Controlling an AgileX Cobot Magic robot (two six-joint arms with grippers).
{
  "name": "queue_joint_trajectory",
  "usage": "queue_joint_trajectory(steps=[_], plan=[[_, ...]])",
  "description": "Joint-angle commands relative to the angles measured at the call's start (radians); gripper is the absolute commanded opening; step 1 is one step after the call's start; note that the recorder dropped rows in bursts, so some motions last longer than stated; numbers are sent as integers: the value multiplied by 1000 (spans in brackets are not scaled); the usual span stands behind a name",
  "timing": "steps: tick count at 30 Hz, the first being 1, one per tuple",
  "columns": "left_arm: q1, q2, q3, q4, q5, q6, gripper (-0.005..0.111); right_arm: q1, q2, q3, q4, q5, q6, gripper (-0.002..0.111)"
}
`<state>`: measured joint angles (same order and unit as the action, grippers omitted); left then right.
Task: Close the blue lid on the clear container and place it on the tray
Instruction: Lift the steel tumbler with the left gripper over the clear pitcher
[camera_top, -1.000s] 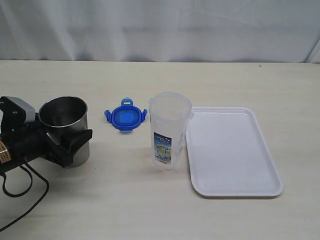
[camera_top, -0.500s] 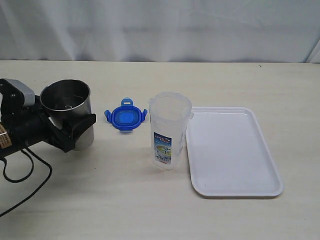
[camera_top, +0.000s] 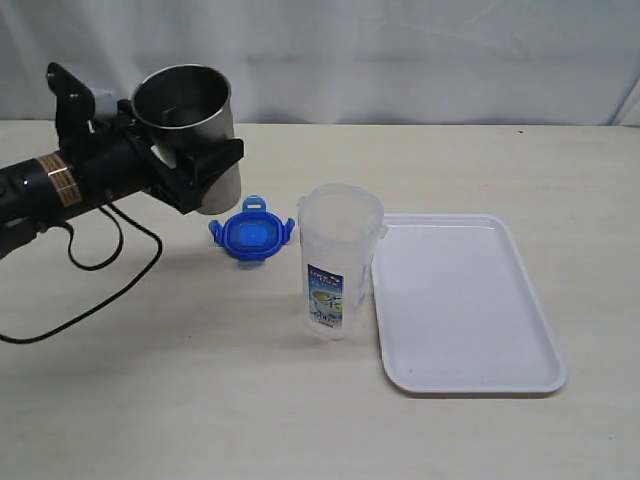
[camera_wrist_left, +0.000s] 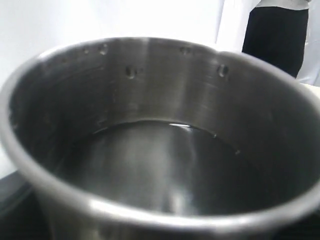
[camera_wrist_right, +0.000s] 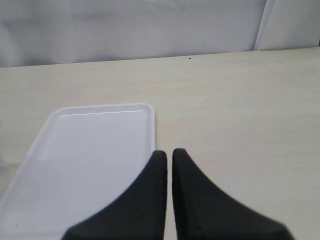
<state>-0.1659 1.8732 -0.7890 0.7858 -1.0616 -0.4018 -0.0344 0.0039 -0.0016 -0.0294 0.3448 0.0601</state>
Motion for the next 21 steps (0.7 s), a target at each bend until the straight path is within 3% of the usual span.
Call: queue_joint_trajectory(steps=[1, 10, 21], plan=[[-60, -20, -95, 15, 56, -48, 0, 1, -4, 2, -1, -3, -1, 4], [-159, -20, -215, 67, 240, -45, 0, 1, -4, 2, -1, -3, -1, 4], [-193, -20, -245, 175, 229, -18, 0, 1, -4, 2, -1, -3, -1, 4]])
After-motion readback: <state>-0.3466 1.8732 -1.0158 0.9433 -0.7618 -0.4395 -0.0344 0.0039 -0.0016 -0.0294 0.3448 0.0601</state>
